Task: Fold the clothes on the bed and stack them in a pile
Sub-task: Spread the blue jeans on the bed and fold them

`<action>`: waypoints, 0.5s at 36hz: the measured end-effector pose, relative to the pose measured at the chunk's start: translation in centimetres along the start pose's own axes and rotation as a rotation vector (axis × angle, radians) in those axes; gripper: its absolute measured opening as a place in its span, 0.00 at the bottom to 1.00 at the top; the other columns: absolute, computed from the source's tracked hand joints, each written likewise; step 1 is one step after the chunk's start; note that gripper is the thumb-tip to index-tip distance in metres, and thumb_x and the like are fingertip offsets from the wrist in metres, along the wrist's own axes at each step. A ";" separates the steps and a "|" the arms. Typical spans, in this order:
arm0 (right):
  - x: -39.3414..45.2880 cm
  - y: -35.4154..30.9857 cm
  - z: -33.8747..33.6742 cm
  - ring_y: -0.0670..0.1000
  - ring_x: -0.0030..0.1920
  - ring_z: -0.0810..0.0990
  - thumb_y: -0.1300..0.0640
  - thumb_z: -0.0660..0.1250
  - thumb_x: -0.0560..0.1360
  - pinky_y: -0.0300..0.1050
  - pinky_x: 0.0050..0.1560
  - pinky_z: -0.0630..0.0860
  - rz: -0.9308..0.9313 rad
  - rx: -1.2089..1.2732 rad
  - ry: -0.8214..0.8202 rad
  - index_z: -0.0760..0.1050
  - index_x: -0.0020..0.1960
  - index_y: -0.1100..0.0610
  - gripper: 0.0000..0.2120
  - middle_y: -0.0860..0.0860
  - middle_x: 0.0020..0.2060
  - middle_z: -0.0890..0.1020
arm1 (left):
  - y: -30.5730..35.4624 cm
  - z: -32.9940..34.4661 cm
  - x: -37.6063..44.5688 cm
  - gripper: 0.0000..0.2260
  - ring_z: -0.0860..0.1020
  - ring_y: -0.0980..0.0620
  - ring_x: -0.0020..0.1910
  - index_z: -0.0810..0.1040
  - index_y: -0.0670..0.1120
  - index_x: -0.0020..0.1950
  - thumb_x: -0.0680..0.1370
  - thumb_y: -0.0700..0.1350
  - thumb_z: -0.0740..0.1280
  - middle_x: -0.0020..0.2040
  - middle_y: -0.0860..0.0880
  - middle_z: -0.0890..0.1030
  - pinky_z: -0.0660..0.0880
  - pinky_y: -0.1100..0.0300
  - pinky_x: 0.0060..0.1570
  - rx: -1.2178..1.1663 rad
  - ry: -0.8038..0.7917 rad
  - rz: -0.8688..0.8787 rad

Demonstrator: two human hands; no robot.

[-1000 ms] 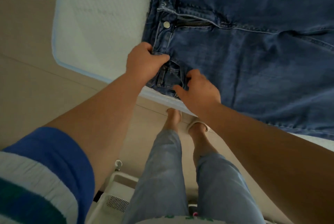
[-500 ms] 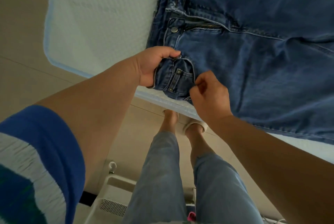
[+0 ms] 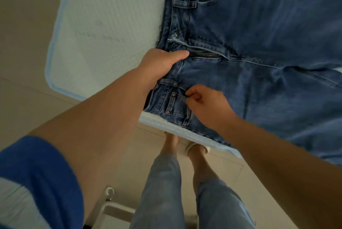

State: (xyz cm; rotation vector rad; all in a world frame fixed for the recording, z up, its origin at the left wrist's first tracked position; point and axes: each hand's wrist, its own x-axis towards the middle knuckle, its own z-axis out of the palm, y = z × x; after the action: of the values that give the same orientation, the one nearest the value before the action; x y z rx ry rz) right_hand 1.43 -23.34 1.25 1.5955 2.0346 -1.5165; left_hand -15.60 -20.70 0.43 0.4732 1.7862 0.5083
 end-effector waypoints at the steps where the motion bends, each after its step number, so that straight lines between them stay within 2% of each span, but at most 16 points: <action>1: 0.5 -0.2 -0.7 0.43 0.33 0.76 0.56 0.61 0.77 0.38 0.33 0.74 -0.012 0.030 0.064 0.73 0.53 0.49 0.06 0.41 0.35 0.77 | 0.4 0.2 0.5 0.16 0.80 0.52 0.38 0.80 0.39 0.42 0.69 0.53 0.74 0.38 0.47 0.81 0.77 0.58 0.42 0.048 0.041 0.030; 3: 1.7 -0.9 -2.0 0.43 0.33 0.75 0.57 0.62 0.77 0.35 0.28 0.70 -0.035 0.076 0.207 0.71 0.51 0.47 0.06 0.41 0.35 0.75 | 0.9 0.5 1.1 0.14 0.80 0.48 0.42 0.80 0.37 0.46 0.71 0.48 0.72 0.43 0.41 0.82 0.76 0.55 0.43 0.136 0.120 0.148; 4: 2.4 -1.3 -2.6 0.44 0.35 0.75 0.57 0.62 0.76 0.34 0.29 0.69 -0.048 0.089 0.277 0.71 0.52 0.48 0.06 0.41 0.37 0.75 | 1.0 0.7 1.2 0.11 0.79 0.50 0.39 0.80 0.39 0.46 0.72 0.47 0.71 0.41 0.43 0.82 0.75 0.57 0.41 0.153 0.174 0.230; 6: 4.0 -2.3 -3.6 0.44 0.42 0.74 0.57 0.63 0.75 0.34 0.38 0.68 -0.095 0.055 0.394 0.72 0.56 0.52 0.10 0.44 0.44 0.74 | 1.0 1.0 1.1 0.06 0.74 0.60 0.32 0.77 0.45 0.39 0.73 0.46 0.69 0.34 0.52 0.78 0.69 0.64 0.32 0.141 0.284 0.333; 8: 5.8 -3.1 -4.2 0.50 0.53 0.72 0.58 0.64 0.74 0.40 0.48 0.68 -0.145 -0.079 0.464 0.71 0.60 0.56 0.15 0.49 0.52 0.72 | 0.3 1.2 1.1 0.12 0.68 0.63 0.25 0.70 0.48 0.31 0.73 0.45 0.69 0.27 0.55 0.71 0.60 0.66 0.24 0.110 0.377 0.331; 10: 7.3 -3.6 -4.4 0.56 0.57 0.69 0.58 0.64 0.73 0.46 0.54 0.66 -0.165 -0.284 0.481 0.70 0.62 0.58 0.18 0.55 0.57 0.71 | -0.4 1.5 1.4 0.17 0.65 0.62 0.22 0.65 0.49 0.28 0.73 0.45 0.68 0.25 0.55 0.68 0.58 0.65 0.22 0.128 0.411 0.306; 12: 8.3 -4.1 -4.7 0.58 0.55 0.71 0.60 0.64 0.71 0.48 0.52 0.67 -0.214 -0.374 0.541 0.72 0.60 0.60 0.17 0.58 0.56 0.72 | -0.4 1.6 1.6 0.17 0.65 0.61 0.24 0.64 0.50 0.28 0.72 0.46 0.68 0.25 0.55 0.68 0.57 0.63 0.22 0.195 0.423 0.287; 15: 9.2 -4.8 -5.3 0.59 0.49 0.73 0.62 0.66 0.68 0.47 0.46 0.66 -0.270 -0.308 0.716 0.74 0.54 0.62 0.15 0.59 0.51 0.75 | 0.2 1.5 2.1 0.16 0.66 0.60 0.25 0.66 0.50 0.28 0.71 0.49 0.68 0.25 0.55 0.70 0.58 0.61 0.25 0.211 0.407 0.254; 16: 9.5 -4.9 -5.5 0.58 0.50 0.72 0.61 0.68 0.67 0.47 0.47 0.65 -0.239 -0.318 0.735 0.73 0.56 0.61 0.17 0.58 0.52 0.74 | 0.3 1.3 2.3 0.15 0.67 0.60 0.24 0.67 0.49 0.28 0.71 0.50 0.68 0.25 0.55 0.70 0.59 0.61 0.25 0.209 0.399 0.244; 18: 10.1 -4.6 -5.9 0.57 0.57 0.69 0.57 0.69 0.68 0.47 0.54 0.63 -0.106 -0.385 0.621 0.69 0.65 0.56 0.26 0.56 0.59 0.71 | 0.5 1.1 2.2 0.17 0.67 0.61 0.22 0.66 0.50 0.27 0.71 0.52 0.68 0.22 0.56 0.69 0.58 0.61 0.24 0.223 0.393 0.229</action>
State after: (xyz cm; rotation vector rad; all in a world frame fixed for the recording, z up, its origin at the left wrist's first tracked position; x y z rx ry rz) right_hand -3.96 -11.96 0.48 1.9647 2.5426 -0.6090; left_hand -15.13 -18.92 -1.30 0.7804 2.1925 0.5937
